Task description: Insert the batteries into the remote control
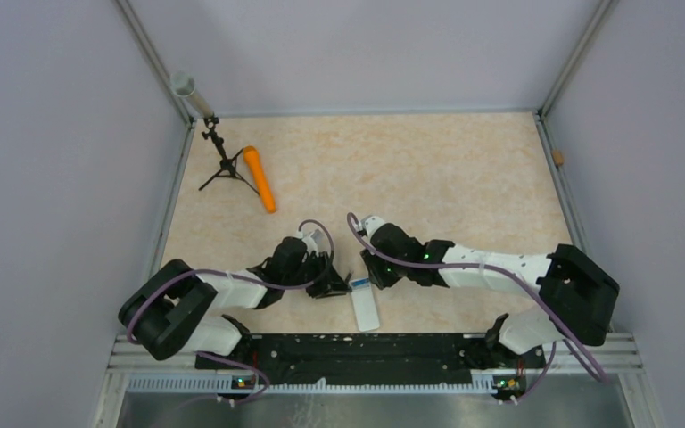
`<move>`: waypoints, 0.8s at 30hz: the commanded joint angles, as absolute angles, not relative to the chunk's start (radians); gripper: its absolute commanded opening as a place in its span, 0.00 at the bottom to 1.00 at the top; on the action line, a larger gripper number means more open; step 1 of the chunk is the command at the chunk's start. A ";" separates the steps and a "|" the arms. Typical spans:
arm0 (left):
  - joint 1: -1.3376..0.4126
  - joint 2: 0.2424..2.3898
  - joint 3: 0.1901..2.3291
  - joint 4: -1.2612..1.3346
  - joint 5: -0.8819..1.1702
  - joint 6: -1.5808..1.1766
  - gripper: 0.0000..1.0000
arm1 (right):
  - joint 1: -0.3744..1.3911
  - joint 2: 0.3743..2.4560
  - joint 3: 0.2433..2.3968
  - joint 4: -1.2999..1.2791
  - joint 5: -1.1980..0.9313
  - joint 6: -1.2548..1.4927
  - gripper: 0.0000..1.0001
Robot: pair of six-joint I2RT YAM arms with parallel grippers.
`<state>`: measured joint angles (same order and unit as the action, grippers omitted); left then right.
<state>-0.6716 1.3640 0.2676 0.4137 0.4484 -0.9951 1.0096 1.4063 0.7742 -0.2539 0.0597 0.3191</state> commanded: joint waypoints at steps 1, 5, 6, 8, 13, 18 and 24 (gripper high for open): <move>-0.659 1.371 0.290 0.456 0.431 -0.988 0.30 | 0.995 1.428 0.823 -0.214 0.025 0.363 0.27; -0.654 1.375 0.287 0.467 0.434 -0.989 0.28 | 0.992 1.439 0.824 -0.202 0.022 0.378 0.27; -0.652 1.377 0.284 0.471 0.433 -0.989 0.28 | 0.992 1.440 0.824 -0.199 0.021 0.383 0.27; -0.649 1.380 0.283 0.478 0.433 -0.991 0.27 | 0.988 1.447 0.826 -0.193 0.012 0.391 0.27; -0.643 1.388 0.278 0.505 0.437 -1.000 0.27 | 0.978 1.470 0.840 -0.188 0.006 0.408 0.27; -0.637 1.395 0.278 0.522 0.441 -1.006 0.26 | 0.974 1.484 0.849 -0.183 0.003 0.416 0.26; -0.635 1.403 0.276 0.531 0.449 -1.009 0.24 | 0.970 1.499 0.857 -0.194 0.003 0.418 0.22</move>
